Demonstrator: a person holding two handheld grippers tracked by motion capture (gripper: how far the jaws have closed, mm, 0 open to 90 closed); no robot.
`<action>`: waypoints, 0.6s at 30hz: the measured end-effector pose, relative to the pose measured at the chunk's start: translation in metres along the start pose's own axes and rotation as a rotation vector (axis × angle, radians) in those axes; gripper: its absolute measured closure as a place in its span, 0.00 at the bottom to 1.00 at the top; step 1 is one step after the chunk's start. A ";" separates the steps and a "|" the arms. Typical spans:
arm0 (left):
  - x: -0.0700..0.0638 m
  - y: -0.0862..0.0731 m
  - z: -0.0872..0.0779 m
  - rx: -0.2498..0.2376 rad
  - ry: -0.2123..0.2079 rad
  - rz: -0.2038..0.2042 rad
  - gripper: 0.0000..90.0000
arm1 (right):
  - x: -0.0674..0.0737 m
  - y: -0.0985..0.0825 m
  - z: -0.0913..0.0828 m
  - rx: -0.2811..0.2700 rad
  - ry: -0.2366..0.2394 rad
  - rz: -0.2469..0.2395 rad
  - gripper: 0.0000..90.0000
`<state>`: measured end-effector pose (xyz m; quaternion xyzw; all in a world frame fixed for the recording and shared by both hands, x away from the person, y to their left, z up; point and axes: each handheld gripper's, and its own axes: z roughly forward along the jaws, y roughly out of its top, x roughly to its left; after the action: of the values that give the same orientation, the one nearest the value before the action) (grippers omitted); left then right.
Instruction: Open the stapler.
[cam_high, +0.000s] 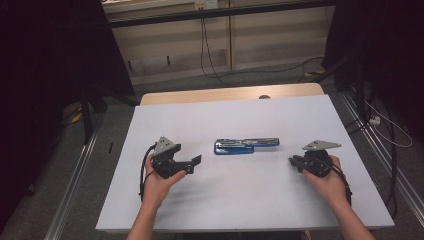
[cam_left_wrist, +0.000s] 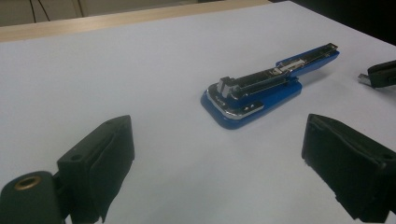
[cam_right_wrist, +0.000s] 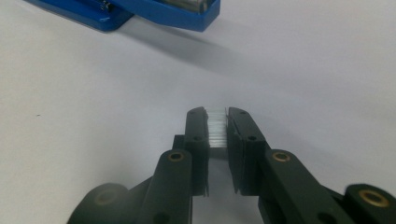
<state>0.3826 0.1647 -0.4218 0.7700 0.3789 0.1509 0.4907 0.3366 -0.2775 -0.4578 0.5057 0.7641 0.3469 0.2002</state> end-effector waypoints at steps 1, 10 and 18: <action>0.000 0.000 0.000 -0.002 0.000 -0.001 0.10 | 0.000 0.001 -0.001 -0.003 0.004 -0.004 0.88; 0.001 -0.003 -0.002 0.007 -0.002 -0.008 0.10 | 0.002 0.011 -0.002 -0.028 0.069 -0.060 0.88; 0.002 -0.005 -0.004 0.010 0.001 -0.011 0.10 | 0.003 0.019 -0.002 -0.032 0.123 -0.092 0.88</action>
<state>0.3796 0.1693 -0.4244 0.7702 0.3842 0.1465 0.4876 0.3462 -0.2705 -0.4424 0.4445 0.7917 0.3800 0.1767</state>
